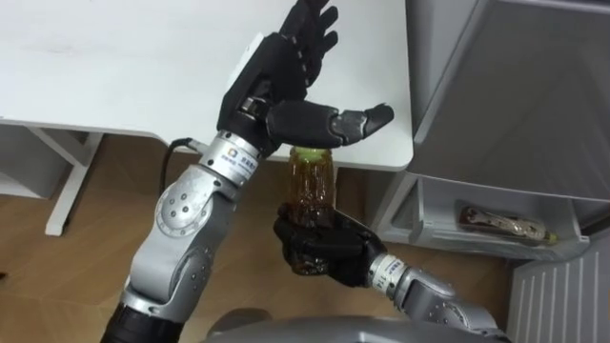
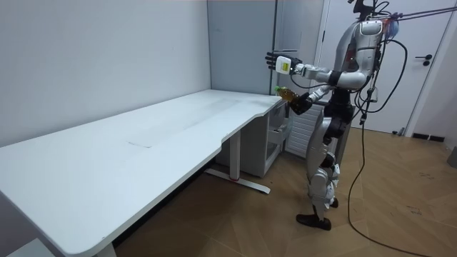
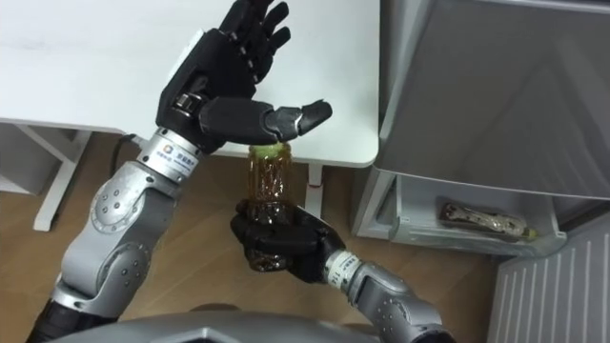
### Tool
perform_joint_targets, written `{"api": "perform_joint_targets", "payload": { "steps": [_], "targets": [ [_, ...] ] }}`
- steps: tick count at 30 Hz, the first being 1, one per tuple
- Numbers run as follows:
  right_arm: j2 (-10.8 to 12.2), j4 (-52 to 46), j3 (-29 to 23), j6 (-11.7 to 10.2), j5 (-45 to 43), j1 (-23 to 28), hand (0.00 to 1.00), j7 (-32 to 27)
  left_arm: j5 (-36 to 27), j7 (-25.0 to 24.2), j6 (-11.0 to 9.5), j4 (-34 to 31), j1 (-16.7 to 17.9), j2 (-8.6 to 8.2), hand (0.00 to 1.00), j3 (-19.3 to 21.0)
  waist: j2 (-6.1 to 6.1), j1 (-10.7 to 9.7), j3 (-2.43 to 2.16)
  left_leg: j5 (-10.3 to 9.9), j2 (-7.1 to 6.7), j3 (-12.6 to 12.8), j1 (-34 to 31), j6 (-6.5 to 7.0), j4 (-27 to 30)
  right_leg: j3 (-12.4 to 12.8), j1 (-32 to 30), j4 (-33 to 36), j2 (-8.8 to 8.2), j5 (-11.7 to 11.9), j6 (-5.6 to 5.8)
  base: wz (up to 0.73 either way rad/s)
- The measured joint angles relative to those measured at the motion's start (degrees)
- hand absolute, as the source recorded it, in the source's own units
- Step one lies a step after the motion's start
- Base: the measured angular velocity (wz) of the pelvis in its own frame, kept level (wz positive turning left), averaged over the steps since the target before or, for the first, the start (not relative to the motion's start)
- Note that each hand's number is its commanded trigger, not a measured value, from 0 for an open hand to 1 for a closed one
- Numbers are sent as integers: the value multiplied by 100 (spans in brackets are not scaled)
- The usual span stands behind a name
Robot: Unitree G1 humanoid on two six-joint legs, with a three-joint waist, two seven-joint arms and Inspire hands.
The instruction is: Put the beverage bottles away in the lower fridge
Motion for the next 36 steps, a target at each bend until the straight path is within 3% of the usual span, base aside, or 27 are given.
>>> {"api": "perform_joint_targets", "payload": {
  "steps": [4,8,13,18,27,29,33,36],
  "targets": [
    [-26,1,-45,0,6,32,100,2,-4,12,-25,-106,1,23,0,130,-10,81,2,1,0,-3,7,-1,-17,-1,-8,-1,-2,0,0,0],
    [-36,0,-241,4,-20,209,100,3,3,40,-30,-469,2,27,0,734,-28,153,2,2,-19,-44,17,0,-37,-74,27,-8,-15,0,1,5],
    [-98,0,-393,3,1,243,100,3,18,462,-222,-679,21,41,0,1141,-39,299,12,1,-17,-23,47,0,-42,-72,59,-17,-14,-1,1,0],
    [-121,-1,-640,2,-123,384,100,9,461,887,-246,-854,34,63,0,1655,-24,474,10,0,-16,-35,93,-1,-49,-79,101,-20,-11,-1,2,0],
    [-244,-2,-919,1,-413,697,100,344,581,1588,-514,-1011,125,71,0,2659,82,662,-8,24,-38,-123,294,-16,-138,-132,290,-88,-13,-4,6,1],
    [-254,-2,-1036,2,-457,759,100,420,701,1727,-579,-1011,125,70,0,2758,116,725,-37,26,-39,-129,301,-18,-139,-137,319,-109,-9,-4,5,2],
    [-252,-2,-1234,1,-471,937,100,484,766,2021,-676,-1010,139,69,0,3057,202,833,-44,26,-45,-123,332,-20,-132,-151,387,-152,-8,-6,6,0],
    [-266,-2,-1250,1,-468,1003,100,480,878,2308,-753,-1009,146,71,0,3226,201,898,-44,28,-55,-134,317,-22,-121,-184,428,-219,-3,-6,5,5]
  ]
}}
